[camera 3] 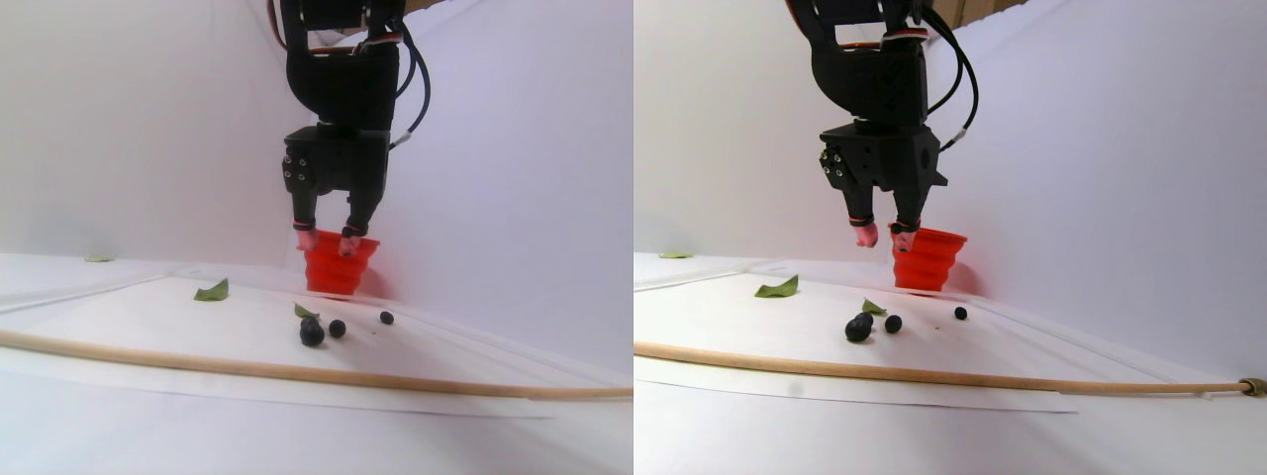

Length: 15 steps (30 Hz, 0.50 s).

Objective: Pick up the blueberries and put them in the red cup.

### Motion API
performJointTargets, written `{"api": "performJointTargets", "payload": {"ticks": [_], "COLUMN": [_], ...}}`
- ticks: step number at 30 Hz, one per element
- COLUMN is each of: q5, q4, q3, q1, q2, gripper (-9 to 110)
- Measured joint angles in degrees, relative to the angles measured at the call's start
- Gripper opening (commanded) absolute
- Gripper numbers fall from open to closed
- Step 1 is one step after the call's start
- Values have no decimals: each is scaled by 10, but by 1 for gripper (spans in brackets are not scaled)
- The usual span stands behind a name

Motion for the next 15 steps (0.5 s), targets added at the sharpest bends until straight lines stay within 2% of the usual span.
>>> {"api": "performJointTargets", "payload": {"ticks": [15], "q5": [20], "q4": [7], "q3": [0], "q1": [0], "q2": [-4], "gripper": [20]}}
